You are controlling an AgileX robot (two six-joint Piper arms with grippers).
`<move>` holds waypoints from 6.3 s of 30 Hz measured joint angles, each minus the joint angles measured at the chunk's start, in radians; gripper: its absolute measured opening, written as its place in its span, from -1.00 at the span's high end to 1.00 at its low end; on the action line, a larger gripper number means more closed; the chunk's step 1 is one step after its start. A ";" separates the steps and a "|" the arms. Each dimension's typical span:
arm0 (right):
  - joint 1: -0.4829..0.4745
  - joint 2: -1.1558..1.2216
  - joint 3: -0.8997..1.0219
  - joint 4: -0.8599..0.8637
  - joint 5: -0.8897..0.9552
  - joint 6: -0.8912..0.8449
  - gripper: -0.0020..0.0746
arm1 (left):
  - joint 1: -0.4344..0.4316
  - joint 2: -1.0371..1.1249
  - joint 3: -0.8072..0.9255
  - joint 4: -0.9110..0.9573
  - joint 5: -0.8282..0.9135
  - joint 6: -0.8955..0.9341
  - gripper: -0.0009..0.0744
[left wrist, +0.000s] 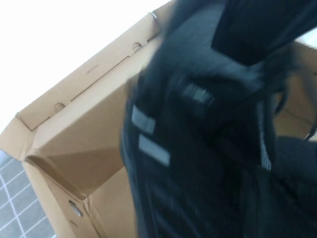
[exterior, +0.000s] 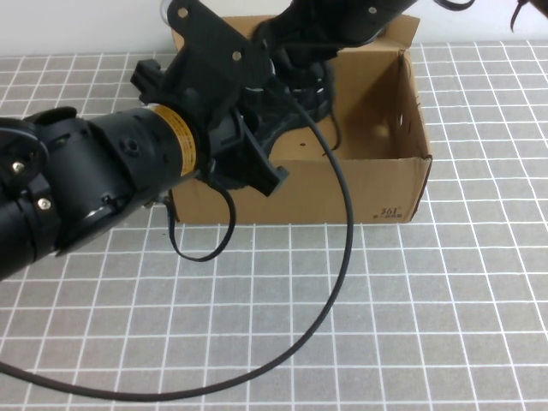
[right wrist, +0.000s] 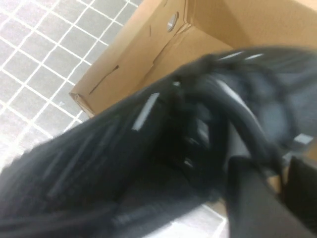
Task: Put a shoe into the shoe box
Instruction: Place the shoe in the shoe box
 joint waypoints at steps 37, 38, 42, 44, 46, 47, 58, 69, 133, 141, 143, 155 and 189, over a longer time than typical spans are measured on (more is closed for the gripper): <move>-0.285 -0.045 -0.006 -0.007 0.110 -0.153 0.42 | 0.110 0.193 -0.256 0.036 -0.093 -0.036 0.93; -0.285 -0.045 -0.006 -0.007 0.110 -0.153 0.42 | 0.110 0.203 -0.274 0.016 -0.081 -0.047 0.93; -0.286 -0.045 -0.006 -0.005 0.110 -0.155 0.44 | 0.091 0.216 -0.296 -0.068 -0.006 -0.061 0.93; -0.287 -0.045 -0.006 -0.005 0.110 -0.157 0.44 | 0.066 0.216 -0.308 -0.130 0.058 -0.061 0.93; -0.289 -0.045 -0.006 -0.005 0.110 -0.157 0.44 | 0.043 0.216 -0.330 -0.200 0.155 -0.040 0.93; -0.289 -0.045 -0.006 -0.002 0.110 -0.157 0.44 | 0.031 0.216 -0.347 -0.244 0.211 -0.018 0.93; -0.289 -0.045 -0.006 0.054 0.110 -0.157 0.44 | 0.045 0.217 -0.560 -0.704 0.464 0.508 0.93; -0.289 -0.028 -0.006 0.055 0.110 -0.336 0.54 | 0.370 0.243 -0.607 -1.444 0.639 1.306 0.93; -0.289 -0.028 -0.006 0.045 0.110 -0.686 0.99 | 0.563 0.893 -1.109 -1.799 0.993 2.083 0.93; -0.289 -0.028 -0.006 0.077 0.110 -0.684 0.99 | 0.565 0.897 -1.109 -1.850 0.972 2.170 0.93; -0.289 -0.028 -0.006 0.079 0.110 -0.684 0.99 | 0.565 0.904 -1.109 -1.872 0.967 2.180 0.93; -0.289 -0.028 -0.006 0.107 0.110 -0.684 0.99 | 0.567 0.947 -1.110 -1.908 0.973 2.229 0.93; -0.289 -0.028 -0.006 0.190 0.110 -0.684 0.99 | 0.565 0.970 -1.110 -1.900 0.926 2.266 0.77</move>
